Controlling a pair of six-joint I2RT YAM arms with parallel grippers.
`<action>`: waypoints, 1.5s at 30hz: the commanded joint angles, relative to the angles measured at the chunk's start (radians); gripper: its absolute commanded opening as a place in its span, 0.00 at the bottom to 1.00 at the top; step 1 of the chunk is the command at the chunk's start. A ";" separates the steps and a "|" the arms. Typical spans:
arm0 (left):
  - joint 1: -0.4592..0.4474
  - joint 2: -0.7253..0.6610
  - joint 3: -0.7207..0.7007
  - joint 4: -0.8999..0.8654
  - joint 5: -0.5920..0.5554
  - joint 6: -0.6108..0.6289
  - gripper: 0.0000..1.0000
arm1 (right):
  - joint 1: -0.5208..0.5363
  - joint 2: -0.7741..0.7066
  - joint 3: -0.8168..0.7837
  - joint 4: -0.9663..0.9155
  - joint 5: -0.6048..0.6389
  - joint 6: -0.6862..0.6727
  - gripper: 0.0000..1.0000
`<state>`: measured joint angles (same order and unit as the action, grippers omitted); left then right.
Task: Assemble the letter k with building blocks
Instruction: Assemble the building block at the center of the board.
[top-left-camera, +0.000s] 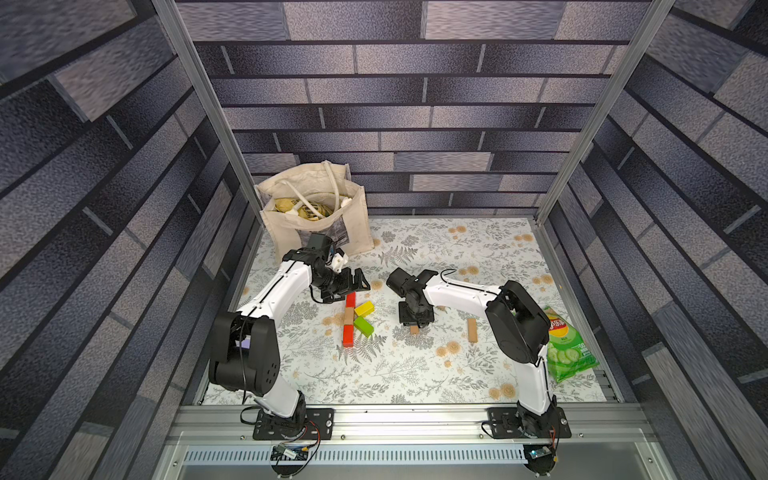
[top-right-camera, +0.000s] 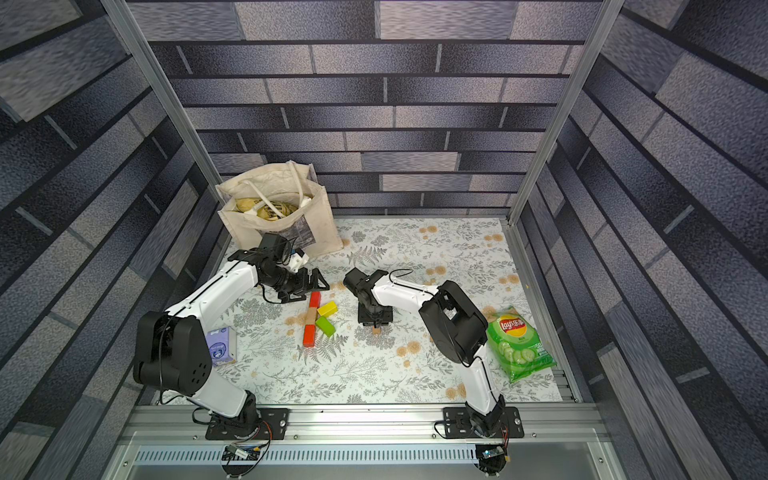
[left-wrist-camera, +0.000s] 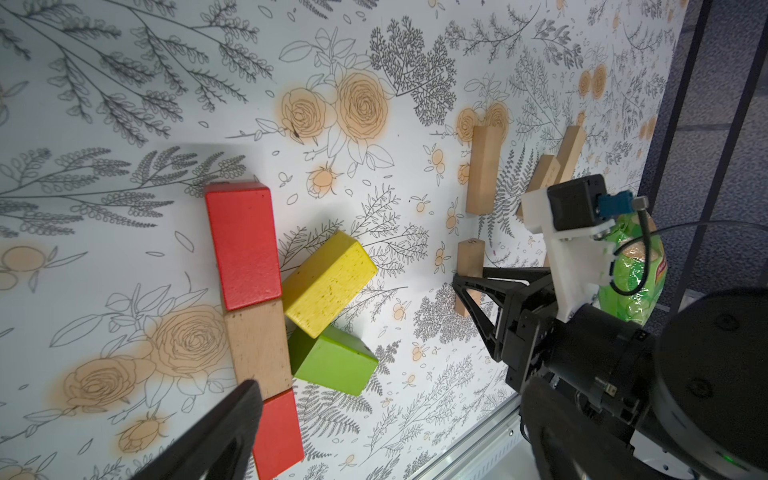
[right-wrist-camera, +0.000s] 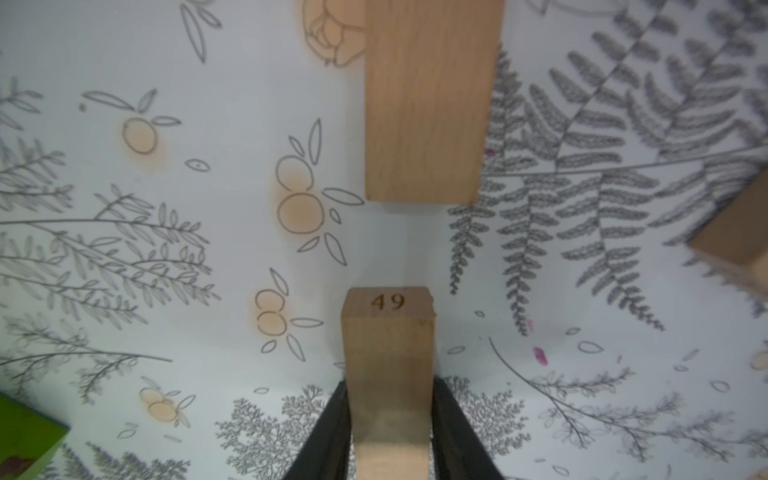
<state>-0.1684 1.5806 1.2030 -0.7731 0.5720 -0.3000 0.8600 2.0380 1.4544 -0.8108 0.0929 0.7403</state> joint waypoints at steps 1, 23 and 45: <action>0.007 -0.025 -0.014 -0.003 0.012 0.003 1.00 | 0.006 0.016 0.000 -0.029 0.010 0.004 0.33; 0.008 -0.022 -0.011 -0.003 0.014 0.004 1.00 | -0.014 0.030 0.031 -0.013 0.045 0.010 0.24; 0.010 -0.019 -0.011 -0.002 0.014 0.006 1.00 | -0.038 0.034 0.034 0.016 0.046 0.012 0.25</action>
<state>-0.1684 1.5806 1.2030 -0.7731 0.5720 -0.3000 0.8314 2.0460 1.4651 -0.8024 0.1299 0.7437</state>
